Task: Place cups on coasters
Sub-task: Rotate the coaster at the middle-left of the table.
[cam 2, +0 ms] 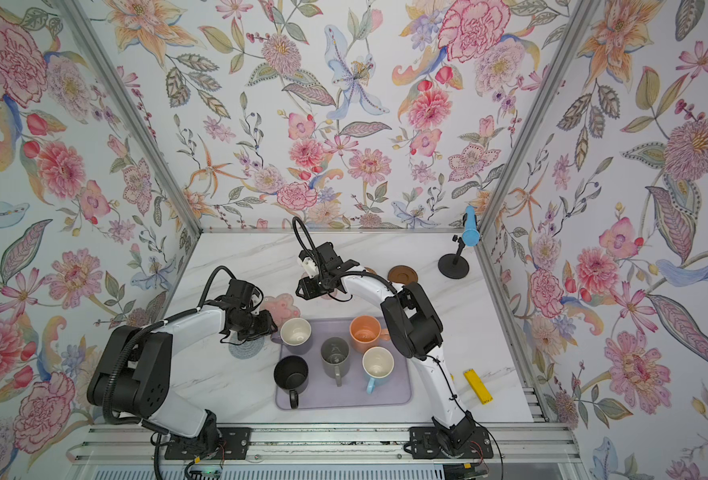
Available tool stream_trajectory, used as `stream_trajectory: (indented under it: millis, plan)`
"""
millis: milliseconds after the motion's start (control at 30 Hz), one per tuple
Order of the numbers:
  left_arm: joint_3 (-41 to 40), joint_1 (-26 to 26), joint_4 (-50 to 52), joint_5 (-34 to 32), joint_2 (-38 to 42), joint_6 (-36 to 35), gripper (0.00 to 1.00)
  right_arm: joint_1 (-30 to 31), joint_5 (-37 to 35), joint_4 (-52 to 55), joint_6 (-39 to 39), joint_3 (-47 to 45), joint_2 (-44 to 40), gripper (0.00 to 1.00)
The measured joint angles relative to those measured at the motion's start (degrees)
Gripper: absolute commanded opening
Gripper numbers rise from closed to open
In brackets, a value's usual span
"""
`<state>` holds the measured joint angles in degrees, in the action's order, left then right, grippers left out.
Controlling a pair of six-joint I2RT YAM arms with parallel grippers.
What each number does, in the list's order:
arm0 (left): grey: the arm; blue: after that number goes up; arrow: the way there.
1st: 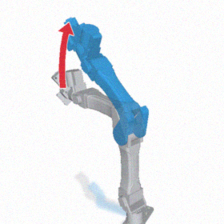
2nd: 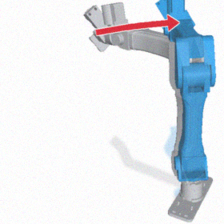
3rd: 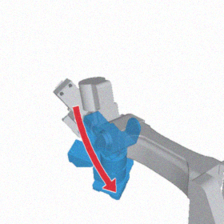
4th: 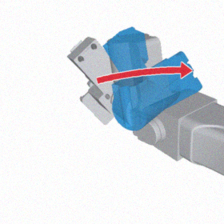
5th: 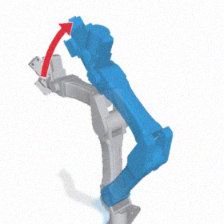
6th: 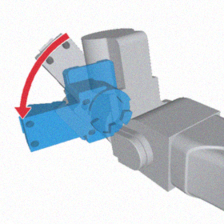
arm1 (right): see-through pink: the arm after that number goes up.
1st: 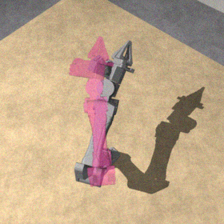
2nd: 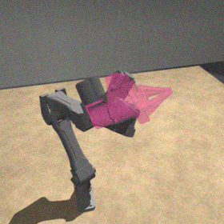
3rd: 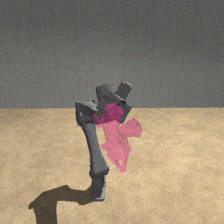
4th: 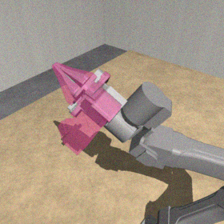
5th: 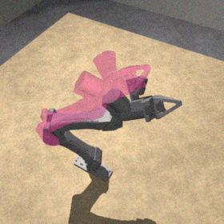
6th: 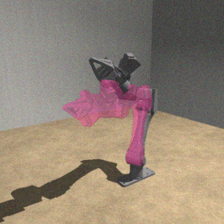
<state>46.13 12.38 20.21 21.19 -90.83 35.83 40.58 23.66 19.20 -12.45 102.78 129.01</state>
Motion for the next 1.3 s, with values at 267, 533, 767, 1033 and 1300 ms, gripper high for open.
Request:
stream_trajectory:
  millis: [267,533,767,1033,1300]
  plan:
    - [0.00,0.00,-0.70,-0.59,-0.33,0.94,0.43,0.02,0.22,0.13,-0.42,0.00,0.00,0.43]
    - [0.44,-0.11,-4.87,-2.40,-1.66,4.11,0.42,0.02,0.63,0.15,-0.44,-0.02,0.00,0.43]
    - [4.04,-0.39,-7.17,-4.59,-5.44,5.73,0.42,0.02,1.03,0.37,-0.63,-0.02,0.02,0.43]
    - [8.35,-2.45,-7.52,-7.61,-9.20,5.70,0.42,0.02,0.59,1.88,-0.85,-0.02,1.92,0.43]
    - [13.60,-4.57,-7.48,-8.39,-13.57,4.92,0.42,0.17,0.26,3.15,-1.25,0.09,4.83,0.43]
